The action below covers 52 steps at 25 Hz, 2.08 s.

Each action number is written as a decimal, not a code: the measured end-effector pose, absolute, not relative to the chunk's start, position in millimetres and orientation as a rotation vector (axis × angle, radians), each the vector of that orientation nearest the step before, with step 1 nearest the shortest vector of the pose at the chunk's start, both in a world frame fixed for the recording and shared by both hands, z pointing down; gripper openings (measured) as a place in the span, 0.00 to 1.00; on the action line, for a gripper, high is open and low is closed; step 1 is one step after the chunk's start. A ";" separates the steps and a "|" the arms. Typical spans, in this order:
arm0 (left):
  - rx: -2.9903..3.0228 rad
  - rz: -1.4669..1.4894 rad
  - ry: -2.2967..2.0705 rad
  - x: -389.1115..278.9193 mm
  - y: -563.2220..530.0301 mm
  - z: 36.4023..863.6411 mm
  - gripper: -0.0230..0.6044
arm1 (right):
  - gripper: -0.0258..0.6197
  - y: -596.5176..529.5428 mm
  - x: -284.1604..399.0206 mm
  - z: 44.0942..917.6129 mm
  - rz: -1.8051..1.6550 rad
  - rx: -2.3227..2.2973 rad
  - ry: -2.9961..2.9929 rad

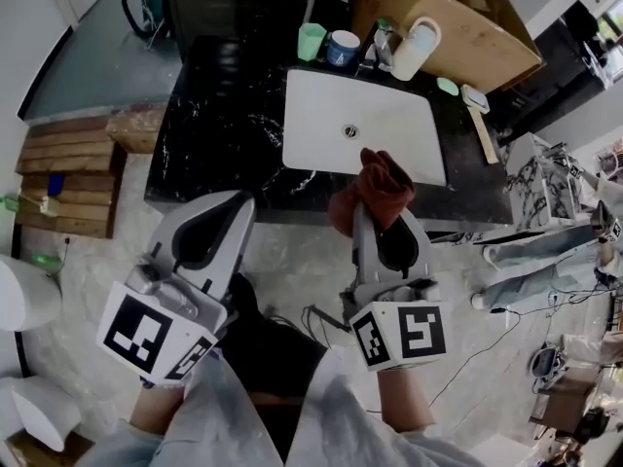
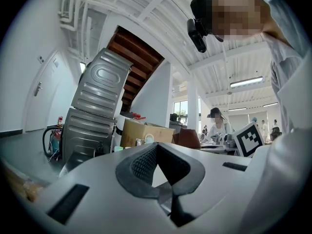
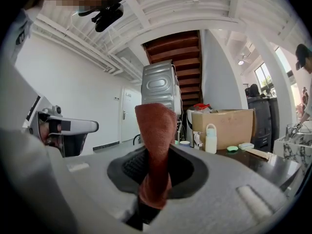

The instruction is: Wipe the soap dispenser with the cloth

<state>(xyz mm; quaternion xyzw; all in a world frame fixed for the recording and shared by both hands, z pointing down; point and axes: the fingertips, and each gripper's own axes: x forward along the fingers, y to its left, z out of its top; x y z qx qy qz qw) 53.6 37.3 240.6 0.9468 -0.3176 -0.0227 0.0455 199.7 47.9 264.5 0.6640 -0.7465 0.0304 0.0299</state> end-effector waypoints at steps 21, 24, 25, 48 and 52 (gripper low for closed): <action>2.907 0.051 -1.009 64.4 102.0 235.6 0.04 | 0.16 112.0 191.6 271.5 0.192 1.980 -2.422; 2.922 0.043 -0.985 64.2 96.1 233.8 0.04 | 0.16 109.5 194.5 273.1 0.213 2.015 -2.391; 2.926 0.038 -0.976 64.2 94.0 232.9 0.04 | 0.16 108.3 194.8 272.4 0.212 2.024 -2.380; 2.925 -0.055 -0.979 12.3 45.7 222.5 0.04 | 0.16 64.2 145.8 253.8 0.139 2.029 -2.347; 2.921 -0.064 -0.982 7.8 40.8 222.4 0.04 | 0.16 60.2 141.4 253.2 0.133 2.023 -2.343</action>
